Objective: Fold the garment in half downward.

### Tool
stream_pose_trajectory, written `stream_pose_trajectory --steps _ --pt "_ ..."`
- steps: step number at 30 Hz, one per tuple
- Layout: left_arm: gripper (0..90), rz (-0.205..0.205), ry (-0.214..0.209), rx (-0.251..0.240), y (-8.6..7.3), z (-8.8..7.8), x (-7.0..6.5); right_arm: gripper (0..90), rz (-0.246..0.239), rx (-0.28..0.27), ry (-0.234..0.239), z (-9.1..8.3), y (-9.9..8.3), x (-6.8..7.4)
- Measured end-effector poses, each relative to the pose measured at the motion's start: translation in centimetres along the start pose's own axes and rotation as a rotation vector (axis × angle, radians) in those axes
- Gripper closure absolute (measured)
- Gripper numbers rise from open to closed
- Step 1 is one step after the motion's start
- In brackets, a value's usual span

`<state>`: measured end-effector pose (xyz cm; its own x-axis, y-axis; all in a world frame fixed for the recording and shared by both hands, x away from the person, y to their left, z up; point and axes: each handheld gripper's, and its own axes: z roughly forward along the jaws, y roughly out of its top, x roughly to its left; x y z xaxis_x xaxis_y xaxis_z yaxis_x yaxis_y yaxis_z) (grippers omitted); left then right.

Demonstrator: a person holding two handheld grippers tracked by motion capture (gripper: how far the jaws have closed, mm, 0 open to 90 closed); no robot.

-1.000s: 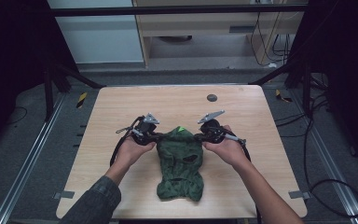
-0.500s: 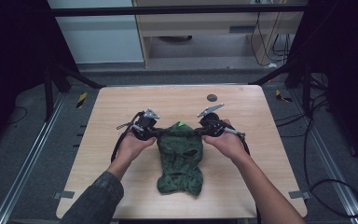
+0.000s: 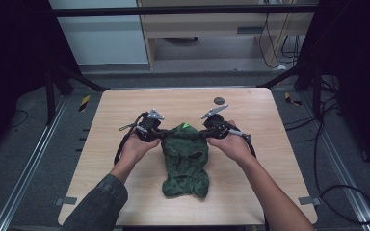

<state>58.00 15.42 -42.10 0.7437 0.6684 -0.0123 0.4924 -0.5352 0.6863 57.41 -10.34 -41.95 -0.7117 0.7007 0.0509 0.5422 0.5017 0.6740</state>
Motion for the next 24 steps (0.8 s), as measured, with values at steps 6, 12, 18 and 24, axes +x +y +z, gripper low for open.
stream_pose_trajectory --steps 6,12,18,24 --pt "88.0 -0.007 0.007 -0.016 0.4 0.1 0.3 86.1 0.017 -0.023 -0.001 0.0 0.5 -0.3" --pt "88.0 0.005 0.01 -0.013 0.6 -0.1 0.3 86.0 0.005 -0.009 -0.007 -0.1 0.3 -0.3" --pt "88.0 0.007 0.019 -0.032 1.3 -0.4 0.4 85.8 0.029 -0.034 -0.01 -0.2 0.7 -0.7" --pt "87.9 0.031 0.026 -0.031 1.1 -0.5 -0.3 85.5 0.013 -0.026 -0.014 -0.2 0.0 -0.6"
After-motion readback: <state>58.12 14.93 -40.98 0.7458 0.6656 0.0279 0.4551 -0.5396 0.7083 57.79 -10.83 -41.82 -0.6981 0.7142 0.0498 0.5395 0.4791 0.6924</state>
